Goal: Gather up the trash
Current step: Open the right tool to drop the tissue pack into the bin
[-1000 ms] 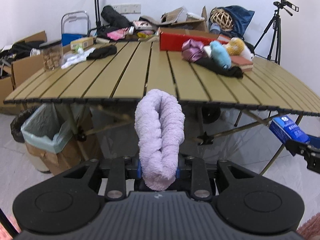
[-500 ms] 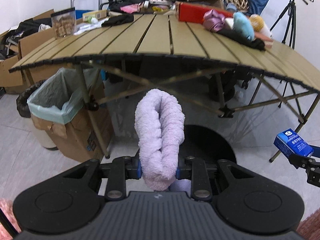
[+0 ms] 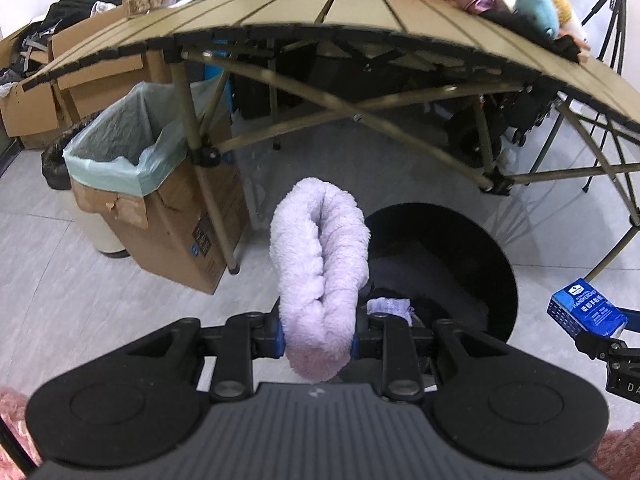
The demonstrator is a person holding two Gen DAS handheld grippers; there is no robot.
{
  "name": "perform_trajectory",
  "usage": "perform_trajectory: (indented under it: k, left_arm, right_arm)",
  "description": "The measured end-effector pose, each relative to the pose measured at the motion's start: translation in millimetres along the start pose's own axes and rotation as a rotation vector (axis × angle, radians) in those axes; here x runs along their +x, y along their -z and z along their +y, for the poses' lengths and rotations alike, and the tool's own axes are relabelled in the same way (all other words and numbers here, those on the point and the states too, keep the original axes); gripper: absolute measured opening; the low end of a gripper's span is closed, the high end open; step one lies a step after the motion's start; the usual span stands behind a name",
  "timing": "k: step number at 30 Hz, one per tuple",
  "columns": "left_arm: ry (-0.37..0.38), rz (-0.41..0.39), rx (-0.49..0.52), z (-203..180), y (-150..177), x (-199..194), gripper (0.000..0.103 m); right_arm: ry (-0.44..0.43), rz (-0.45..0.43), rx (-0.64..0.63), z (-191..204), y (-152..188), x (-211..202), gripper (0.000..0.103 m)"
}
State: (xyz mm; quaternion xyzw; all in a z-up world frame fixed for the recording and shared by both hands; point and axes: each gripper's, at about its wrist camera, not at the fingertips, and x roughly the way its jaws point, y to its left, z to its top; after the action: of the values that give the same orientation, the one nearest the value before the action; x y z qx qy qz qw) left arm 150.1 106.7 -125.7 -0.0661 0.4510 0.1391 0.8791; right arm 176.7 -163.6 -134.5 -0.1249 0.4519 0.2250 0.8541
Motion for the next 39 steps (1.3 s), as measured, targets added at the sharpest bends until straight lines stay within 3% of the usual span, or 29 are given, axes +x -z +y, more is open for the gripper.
perform_trajectory:
  k: [7, 39]
  left_arm:
    - [-0.011, 0.046, -0.007, 5.3, 2.8, 14.0, 0.028]
    - [0.024, 0.100, -0.046, 21.3, 5.9, 37.2, 0.028]
  right_arm:
    - [-0.010, 0.026, -0.024, 8.9, -4.9, 11.4, 0.050]
    - [-0.070, 0.051, -0.119, 73.8, -50.3, 72.9, 0.050]
